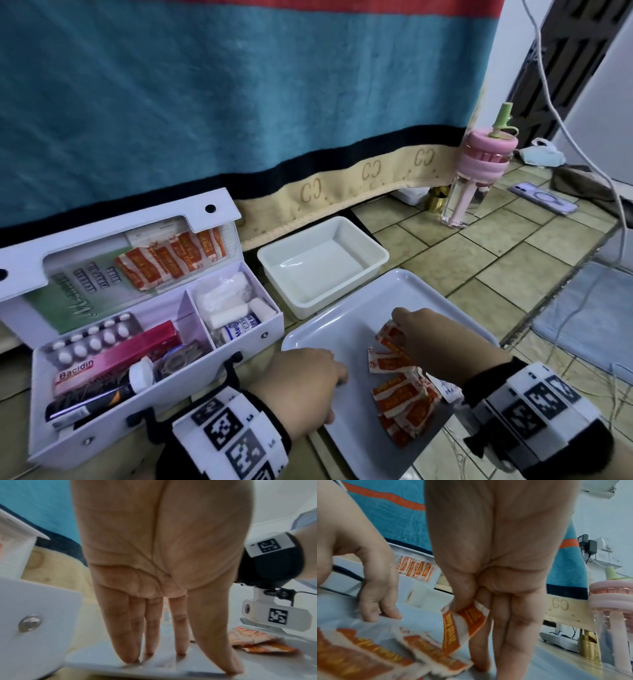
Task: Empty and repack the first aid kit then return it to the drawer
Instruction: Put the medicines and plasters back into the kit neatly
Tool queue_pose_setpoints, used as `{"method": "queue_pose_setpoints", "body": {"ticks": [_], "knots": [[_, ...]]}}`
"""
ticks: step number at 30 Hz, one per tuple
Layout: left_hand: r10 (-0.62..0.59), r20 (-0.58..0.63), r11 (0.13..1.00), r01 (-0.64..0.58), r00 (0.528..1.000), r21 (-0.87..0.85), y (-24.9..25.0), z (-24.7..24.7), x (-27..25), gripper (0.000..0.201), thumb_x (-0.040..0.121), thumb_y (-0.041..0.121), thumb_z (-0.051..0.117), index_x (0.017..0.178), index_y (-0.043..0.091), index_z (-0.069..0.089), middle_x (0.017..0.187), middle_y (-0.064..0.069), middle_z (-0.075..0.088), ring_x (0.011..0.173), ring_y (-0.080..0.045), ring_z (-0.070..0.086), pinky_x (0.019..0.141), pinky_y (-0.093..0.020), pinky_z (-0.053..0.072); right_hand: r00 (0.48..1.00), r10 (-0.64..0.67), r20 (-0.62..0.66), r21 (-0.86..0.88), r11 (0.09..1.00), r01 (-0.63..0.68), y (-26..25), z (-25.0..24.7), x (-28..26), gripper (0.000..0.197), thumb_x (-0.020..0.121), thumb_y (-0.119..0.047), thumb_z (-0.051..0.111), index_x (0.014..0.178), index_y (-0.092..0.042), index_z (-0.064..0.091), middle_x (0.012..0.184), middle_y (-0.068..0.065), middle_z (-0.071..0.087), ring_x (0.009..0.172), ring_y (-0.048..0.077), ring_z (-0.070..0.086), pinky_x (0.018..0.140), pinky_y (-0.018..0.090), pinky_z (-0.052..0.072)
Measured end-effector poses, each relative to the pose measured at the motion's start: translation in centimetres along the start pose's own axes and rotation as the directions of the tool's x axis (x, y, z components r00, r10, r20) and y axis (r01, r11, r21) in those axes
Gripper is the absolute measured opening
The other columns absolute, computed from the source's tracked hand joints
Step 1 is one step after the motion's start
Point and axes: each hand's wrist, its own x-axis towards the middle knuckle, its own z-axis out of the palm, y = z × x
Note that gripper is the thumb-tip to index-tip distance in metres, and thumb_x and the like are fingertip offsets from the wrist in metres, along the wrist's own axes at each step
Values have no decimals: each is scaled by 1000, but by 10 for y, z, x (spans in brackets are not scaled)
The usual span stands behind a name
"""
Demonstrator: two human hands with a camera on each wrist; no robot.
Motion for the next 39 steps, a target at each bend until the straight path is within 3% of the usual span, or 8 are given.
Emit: {"method": "queue_pose_setpoints", "body": {"ticks": [3,7,10,13,16,20,28,39], "knots": [[-4,-80,999,7,997,41,9,-3,-11,36,87,21,61,122,19,51,124,-9,48,114,-31,50,77,-37,40,999,0,47,30,1000,-1,6,-17,1,25,97,-25,38,74,-30,31,71,-13,39,73,14,47,53,19,30],[-133,-306,989,106,943,-105,-3,-10,-44,34,87,25,59,120,22,50,124,-1,44,119,-24,45,92,-38,43,982,-106,-154,162,978,131,-8,-57,1,8,92,-20,54,95,-25,60,90,-12,60,78,3,54,63,15,39],[-296,-413,953,233,861,-196,-36,-14,-77,35,85,19,58,118,28,50,119,7,43,117,-16,44,93,-33,43,917,-249,-312,304,888,345,-46,-70,20,15,82,-20,69,75,-32,65,82,-7,65,72,6,58,65,24,45],[-468,-404,879,368,786,-303,-78,-13,-114,39,82,19,63,116,33,52,115,13,47,111,-10,49,88,-26,44,890,-333,-310,505,736,451,-95,-72,46,11,81,-12,69,72,-18,66,68,8,67,62,17,60,65,36,49],[-593,-294,795,486,750,-364,-115,0,-148,34,77,24,71,104,37,57,102,17,51,96,-3,54,81,-20,45,860,-444,-251,639,591,492,-141,-72,72,18,84,-1,65,71,-13,60,56,-3,63,53,4,54,58,18,46],[-691,-174,673,536,702,-509,-134,20,-170,28,71,13,70,62,36,56,72,15,68,65,4,60,63,-14,46,796,-593,-117,561,622,546,-180,-67,100,20,84,-6,66,73,-22,61,65,-11,63,60,-7,55,66,12,43],[-782,-181,590,617,596,-521,-135,30,-167,6,62,27,59,58,29,56,69,15,67,70,4,59,62,-14,41,754,-399,-521,767,169,620,-224,-92,113,19,86,9,57,75,-7,57,60,-7,68,59,5,63,60,14,50],[-798,-165,564,624,579,-541,-137,25,-166,18,69,13,61,63,30,63,66,20,71,66,8,60,53,-10,39,776,-397,-490,358,720,595,-249,-90,122,13,78,-17,74,81,-29,76,72,-16,68,67,7,61,68,24,51]]}}
